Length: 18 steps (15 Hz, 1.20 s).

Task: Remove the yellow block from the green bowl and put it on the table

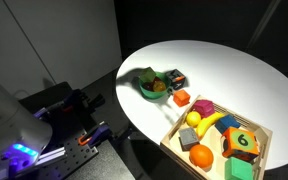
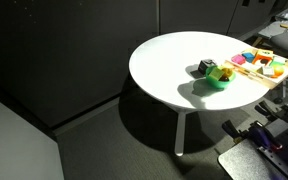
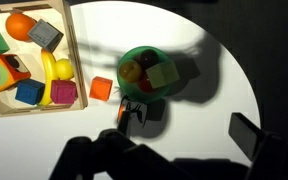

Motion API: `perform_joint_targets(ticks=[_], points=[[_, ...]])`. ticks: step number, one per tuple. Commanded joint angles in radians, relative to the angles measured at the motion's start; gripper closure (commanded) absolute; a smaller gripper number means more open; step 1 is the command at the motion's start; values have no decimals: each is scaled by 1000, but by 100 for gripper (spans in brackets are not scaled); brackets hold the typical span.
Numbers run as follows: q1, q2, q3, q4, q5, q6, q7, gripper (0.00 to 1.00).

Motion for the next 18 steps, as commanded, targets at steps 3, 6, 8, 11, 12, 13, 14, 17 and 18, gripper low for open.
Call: perform_joint_targets(ticks=[3, 6, 8, 11, 12, 13, 14, 17, 18], points=[[-9, 125, 4, 70, -21, 13, 40, 0], [-13, 155, 1, 51, -17, 98, 50, 0], [-16, 171, -1, 35, -15, 154, 53, 0], [-23, 200, -4, 20, -16, 210, 52, 0], [-25, 208, -5, 22, -16, 208, 52, 0], [-27, 210, -6, 25, -16, 195, 49, 0], [-28, 198, -7, 27, -6, 171, 37, 0], [-25, 218, -4, 27, -5, 190, 31, 0], [-25, 219, -4, 27, -5, 190, 31, 0]])
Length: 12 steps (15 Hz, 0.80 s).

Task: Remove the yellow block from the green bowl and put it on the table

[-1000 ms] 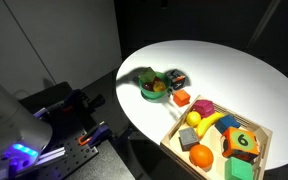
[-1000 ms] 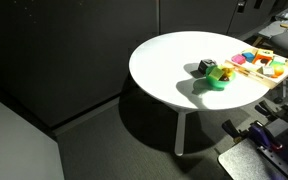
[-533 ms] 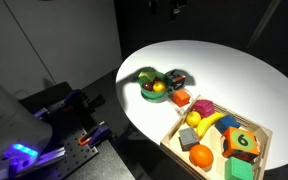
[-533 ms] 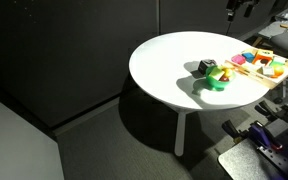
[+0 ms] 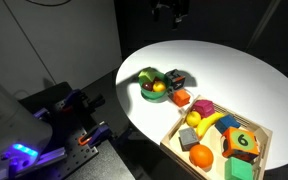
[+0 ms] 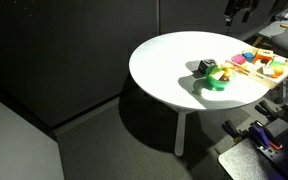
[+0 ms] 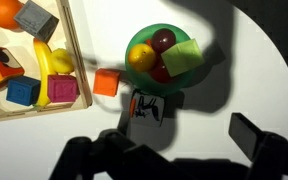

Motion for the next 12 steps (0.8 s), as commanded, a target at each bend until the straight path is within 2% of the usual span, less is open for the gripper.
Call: perform_joint_targets(ticks=[1, 12], points=[[-3, 1, 3, 1, 0, -2, 0, 0], [-7, 146, 4, -2, -17, 74, -37, 0]])
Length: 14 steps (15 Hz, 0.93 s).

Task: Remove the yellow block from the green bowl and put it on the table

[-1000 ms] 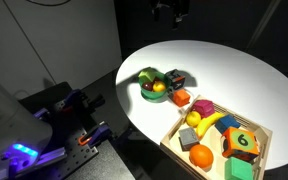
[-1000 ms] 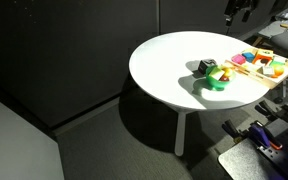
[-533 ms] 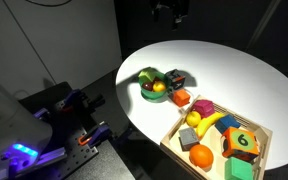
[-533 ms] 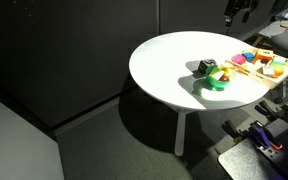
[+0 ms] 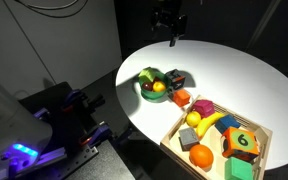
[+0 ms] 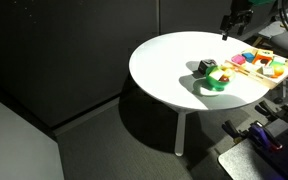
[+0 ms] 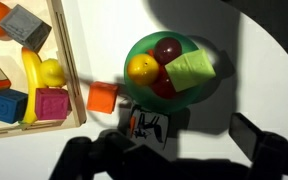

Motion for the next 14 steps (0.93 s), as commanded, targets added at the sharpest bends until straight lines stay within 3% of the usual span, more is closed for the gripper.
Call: perform_joint_targets(ticks=[1, 7, 14], points=[[-7, 41, 6, -10, -17, 48, -36, 0], [-8, 80, 21, -74, -21, 132, -140, 0], [-13, 111, 44, -117, -12, 152, -255, 0]])
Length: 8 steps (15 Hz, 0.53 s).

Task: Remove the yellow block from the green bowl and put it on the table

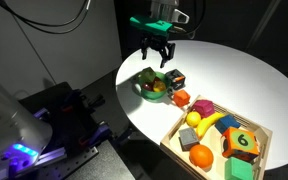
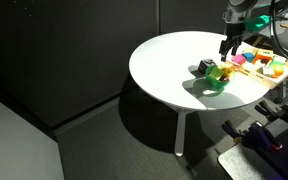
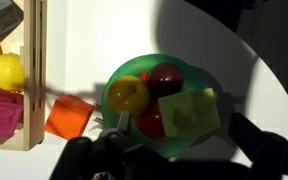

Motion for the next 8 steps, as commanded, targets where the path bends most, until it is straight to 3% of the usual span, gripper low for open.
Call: perform_joint_targets(ticks=[1, 8], points=[[-15, 13, 17, -13, -8, 21, -60, 0], [-19, 71, 38, 2, -5, 27, -132, 0]])
